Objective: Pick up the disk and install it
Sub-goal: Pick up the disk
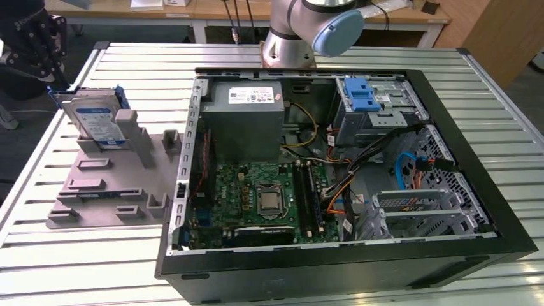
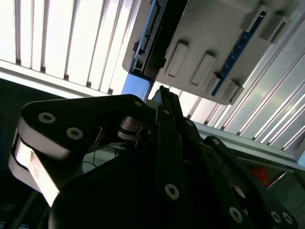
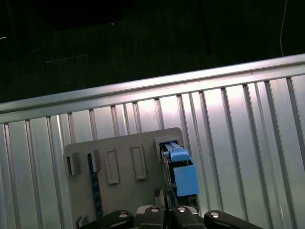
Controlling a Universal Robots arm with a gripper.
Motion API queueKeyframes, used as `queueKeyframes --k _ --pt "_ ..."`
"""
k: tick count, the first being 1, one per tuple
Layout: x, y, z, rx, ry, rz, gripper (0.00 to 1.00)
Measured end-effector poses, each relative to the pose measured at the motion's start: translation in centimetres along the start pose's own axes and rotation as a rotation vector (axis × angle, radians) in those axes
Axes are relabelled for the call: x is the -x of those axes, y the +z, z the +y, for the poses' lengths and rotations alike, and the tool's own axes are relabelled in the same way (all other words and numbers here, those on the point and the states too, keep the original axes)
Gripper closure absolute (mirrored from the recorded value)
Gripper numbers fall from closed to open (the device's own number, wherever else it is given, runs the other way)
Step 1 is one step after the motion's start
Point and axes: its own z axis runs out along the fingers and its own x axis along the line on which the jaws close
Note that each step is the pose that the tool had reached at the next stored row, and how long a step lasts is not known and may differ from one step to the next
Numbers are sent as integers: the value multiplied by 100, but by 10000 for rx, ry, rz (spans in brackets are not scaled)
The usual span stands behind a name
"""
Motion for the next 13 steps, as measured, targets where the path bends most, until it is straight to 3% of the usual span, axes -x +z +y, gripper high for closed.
queueKeyframes --k 8,13 --pt "0 6 0 -3 -205 6 85" --pt "0 12 -1 -17 -893 28 85"
